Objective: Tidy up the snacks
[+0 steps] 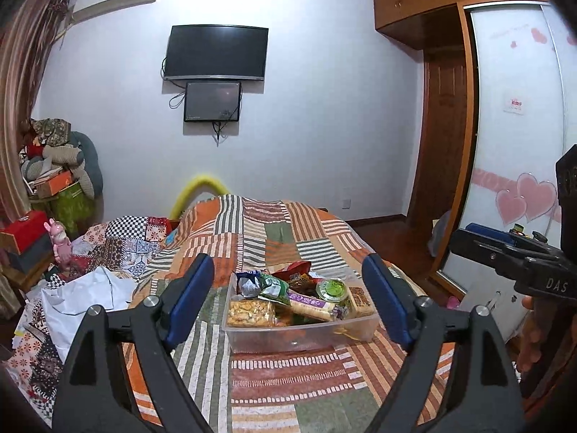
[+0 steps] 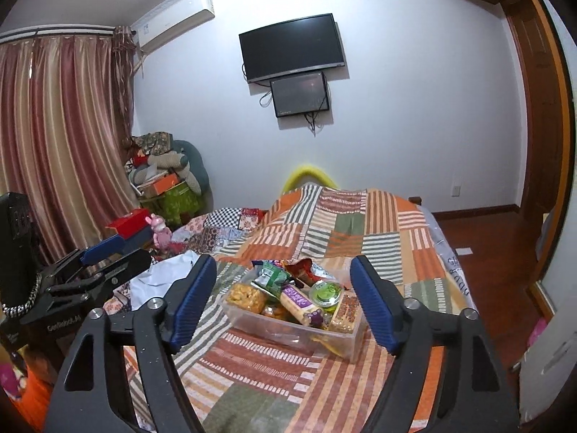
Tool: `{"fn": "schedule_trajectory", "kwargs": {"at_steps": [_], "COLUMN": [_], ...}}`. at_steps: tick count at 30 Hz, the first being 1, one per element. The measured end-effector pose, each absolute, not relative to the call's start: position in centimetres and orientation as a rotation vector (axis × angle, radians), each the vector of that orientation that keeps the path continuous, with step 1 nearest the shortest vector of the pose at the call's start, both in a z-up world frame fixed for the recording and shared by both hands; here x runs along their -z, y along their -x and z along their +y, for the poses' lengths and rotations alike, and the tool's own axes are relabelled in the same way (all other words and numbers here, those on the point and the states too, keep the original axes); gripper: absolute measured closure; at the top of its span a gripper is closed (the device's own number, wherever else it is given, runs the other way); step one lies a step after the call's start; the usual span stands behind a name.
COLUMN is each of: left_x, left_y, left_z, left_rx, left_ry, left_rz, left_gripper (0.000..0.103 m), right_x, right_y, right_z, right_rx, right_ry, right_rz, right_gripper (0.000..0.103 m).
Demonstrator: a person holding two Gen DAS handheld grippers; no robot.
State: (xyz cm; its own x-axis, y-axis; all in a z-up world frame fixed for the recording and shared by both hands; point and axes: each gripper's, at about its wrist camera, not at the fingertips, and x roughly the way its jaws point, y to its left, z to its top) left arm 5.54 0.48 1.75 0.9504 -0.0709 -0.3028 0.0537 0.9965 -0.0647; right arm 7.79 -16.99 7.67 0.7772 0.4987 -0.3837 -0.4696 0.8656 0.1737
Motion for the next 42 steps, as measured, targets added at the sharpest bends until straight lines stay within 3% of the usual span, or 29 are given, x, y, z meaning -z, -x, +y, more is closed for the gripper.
{"fn": "schedule_trajectory", "kwargs": {"at_steps": [9, 42], "left_x": [-1.9, -2.1], "left_y": [-4.4, -4.0], "left_z": [0.0, 0.2], "left_rx": [0.058, 0.06], "left_ry": [0.071, 0.099], "left_rz": [0.289, 0.267], "left_gripper": [0.003, 0.001], "right_x": [-7.6, -7.6], "right_y": [-7.6, -6.3], "right_z": [-17.0, -17.0], "right_rx": [-0.512, -0.47], "right_ry": [-0.073, -0.053], "right_rz": [0.407, 0.363], "right_gripper": [0.001, 0.0]}}
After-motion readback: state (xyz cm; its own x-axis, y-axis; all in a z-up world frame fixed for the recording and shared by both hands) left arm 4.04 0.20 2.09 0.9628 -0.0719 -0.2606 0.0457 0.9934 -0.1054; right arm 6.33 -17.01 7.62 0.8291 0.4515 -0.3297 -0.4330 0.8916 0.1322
